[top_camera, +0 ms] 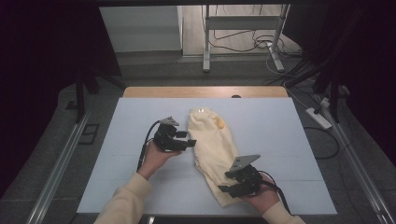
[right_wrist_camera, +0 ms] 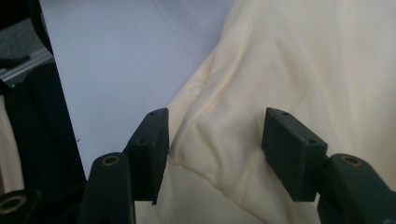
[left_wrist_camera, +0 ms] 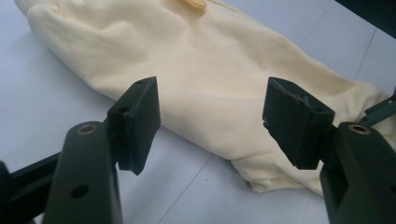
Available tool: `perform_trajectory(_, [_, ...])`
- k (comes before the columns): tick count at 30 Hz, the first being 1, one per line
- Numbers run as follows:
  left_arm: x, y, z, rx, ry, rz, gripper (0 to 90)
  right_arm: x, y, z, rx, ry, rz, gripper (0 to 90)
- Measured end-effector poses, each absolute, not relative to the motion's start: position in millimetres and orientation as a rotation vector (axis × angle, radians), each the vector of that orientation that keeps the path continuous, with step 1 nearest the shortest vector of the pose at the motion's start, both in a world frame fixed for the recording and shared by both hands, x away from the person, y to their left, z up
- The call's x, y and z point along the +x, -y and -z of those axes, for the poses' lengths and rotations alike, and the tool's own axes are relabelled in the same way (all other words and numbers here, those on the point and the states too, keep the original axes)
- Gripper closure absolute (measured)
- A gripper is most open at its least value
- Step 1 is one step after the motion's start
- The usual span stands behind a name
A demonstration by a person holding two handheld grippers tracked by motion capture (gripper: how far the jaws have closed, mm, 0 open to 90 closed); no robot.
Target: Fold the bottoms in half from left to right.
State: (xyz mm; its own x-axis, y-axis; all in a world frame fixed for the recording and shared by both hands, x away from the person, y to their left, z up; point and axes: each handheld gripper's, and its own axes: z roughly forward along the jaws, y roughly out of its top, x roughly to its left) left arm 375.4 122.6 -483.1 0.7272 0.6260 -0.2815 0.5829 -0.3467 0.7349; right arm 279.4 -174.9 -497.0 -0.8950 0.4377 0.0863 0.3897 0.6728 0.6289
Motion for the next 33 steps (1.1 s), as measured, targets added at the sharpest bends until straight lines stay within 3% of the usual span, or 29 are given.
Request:
perform_trajectory(2, [375, -123, 483, 2.038, -0.915, -0.062, 36.0, 277, 169, 501, 0.654, -2.807, -0.963, 42.7])
perform_trajectory(5, [375, -124, 482, 2.036, -0.913, -0.065, 36.0, 275, 166, 500, 0.630, -2.827, -0.949, 59.9])
perform_trajectory(8, [375, -124, 482, 2.034, -0.916, -0.065, 36.0, 276, 167, 495, 0.647, -2.835, -0.960, 70.3])
perform_trajectory(16, [375, -126, 482, 2.029, -0.918, -0.067, 36.0, 272, 172, 483, 0.676, -2.842, -1.109, 75.5])
perform_trajectory(21, [375, -127, 482, 2.030, -0.920, -0.069, 36.0, 265, 160, 488, 0.626, -2.862, -1.094, 69.9])
perform_trajectory(26, [374, -128, 481, 2.029, -0.917, -0.074, 36.0, 266, 162, 491, 0.618, -2.829, -1.107, 46.4])
perform_trajectory(33, [375, -128, 482, 2.031, -0.918, -0.078, 35.7, 278, 193, 470, 0.786, -2.646, -1.204, 39.5])
